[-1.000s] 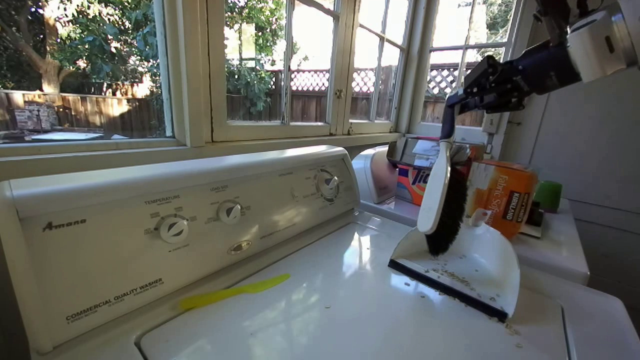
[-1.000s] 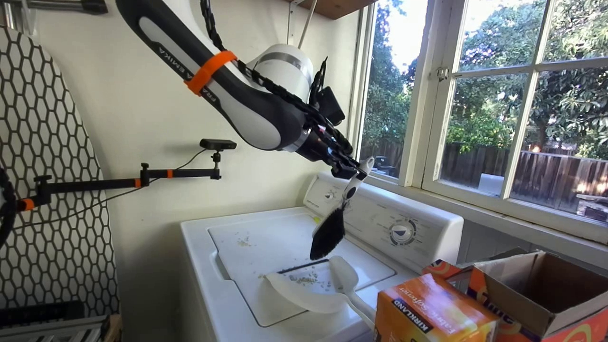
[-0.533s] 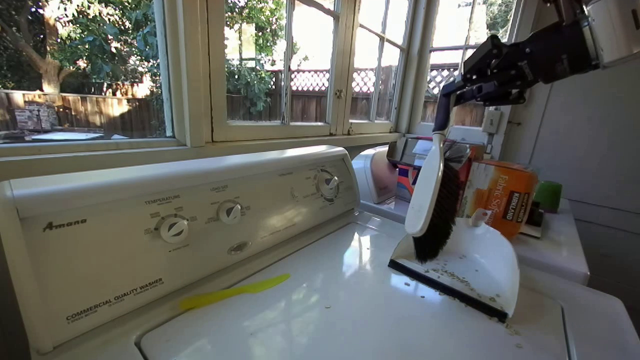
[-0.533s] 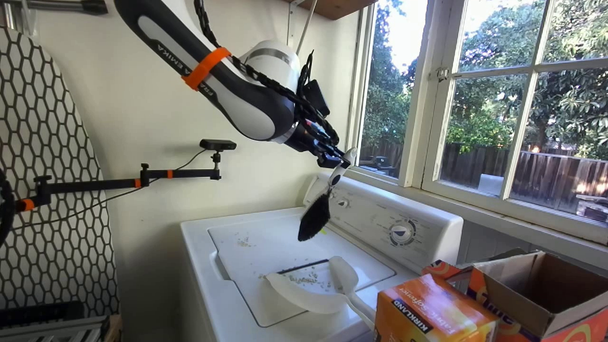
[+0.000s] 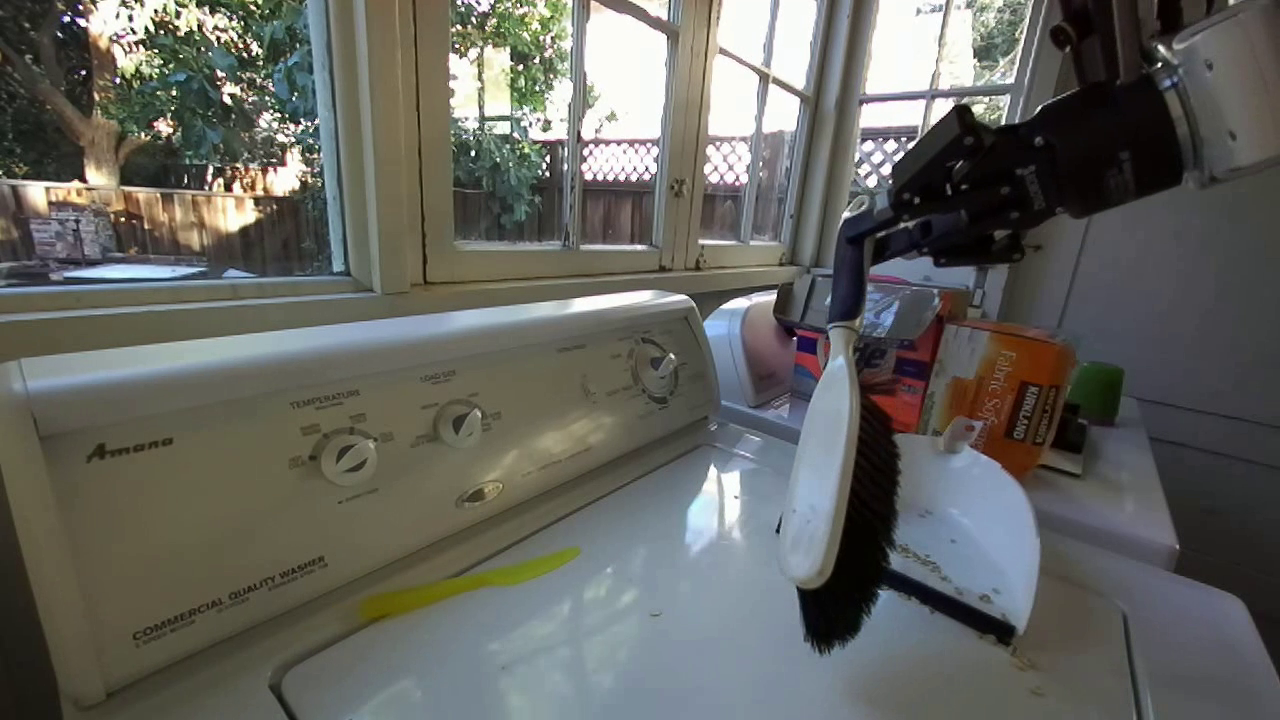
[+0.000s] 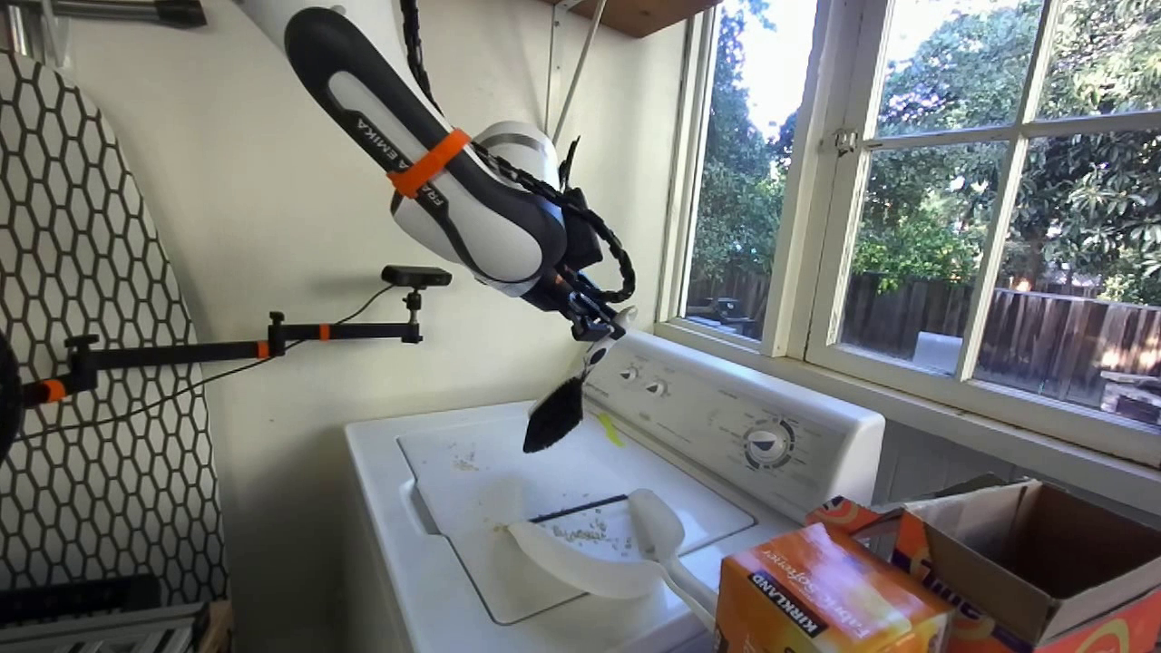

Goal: Use the small broom to sweep the objects on the dustpan

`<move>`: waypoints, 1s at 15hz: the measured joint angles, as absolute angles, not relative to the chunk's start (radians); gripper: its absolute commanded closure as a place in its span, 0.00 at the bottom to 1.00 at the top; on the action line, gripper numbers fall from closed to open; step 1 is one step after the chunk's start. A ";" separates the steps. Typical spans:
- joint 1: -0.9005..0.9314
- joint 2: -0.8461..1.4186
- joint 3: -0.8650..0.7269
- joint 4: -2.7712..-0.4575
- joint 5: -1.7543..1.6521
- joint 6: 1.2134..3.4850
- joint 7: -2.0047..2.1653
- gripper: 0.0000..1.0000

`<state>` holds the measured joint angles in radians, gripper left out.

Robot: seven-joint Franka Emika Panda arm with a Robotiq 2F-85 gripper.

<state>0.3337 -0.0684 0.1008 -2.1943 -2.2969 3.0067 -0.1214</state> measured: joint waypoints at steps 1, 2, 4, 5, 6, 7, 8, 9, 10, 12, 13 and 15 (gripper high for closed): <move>0.339 -0.053 0.101 -2.190 -2.313 3.007 -0.101 0.93; 0.342 -0.037 0.101 -2.187 -2.323 3.007 -0.093 0.93; 0.342 -0.008 0.100 -2.186 -2.332 3.007 -0.086 0.93; 0.341 0.005 0.098 -2.185 -2.332 3.007 -0.086 0.93; 0.340 0.016 0.096 -2.184 -2.332 3.007 -0.085 0.93; 0.338 0.025 0.094 -2.184 -2.332 3.007 -0.085 0.93; 0.336 0.031 0.092 -2.184 -2.332 3.007 -0.085 0.93; 0.333 0.035 0.089 -2.184 -2.332 3.007 -0.085 0.93; 0.331 0.038 0.085 -2.184 -2.332 3.007 -0.085 0.93; 0.325 0.041 0.077 -2.185 -2.330 3.007 -0.088 0.93; 0.322 0.042 0.071 -2.187 -2.328 3.007 -0.094 0.93; 0.306 0.041 0.070 -2.191 -2.320 3.007 -0.111 0.93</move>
<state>0.3064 0.0414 0.0701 -2.1915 -2.3201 3.0067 -0.1109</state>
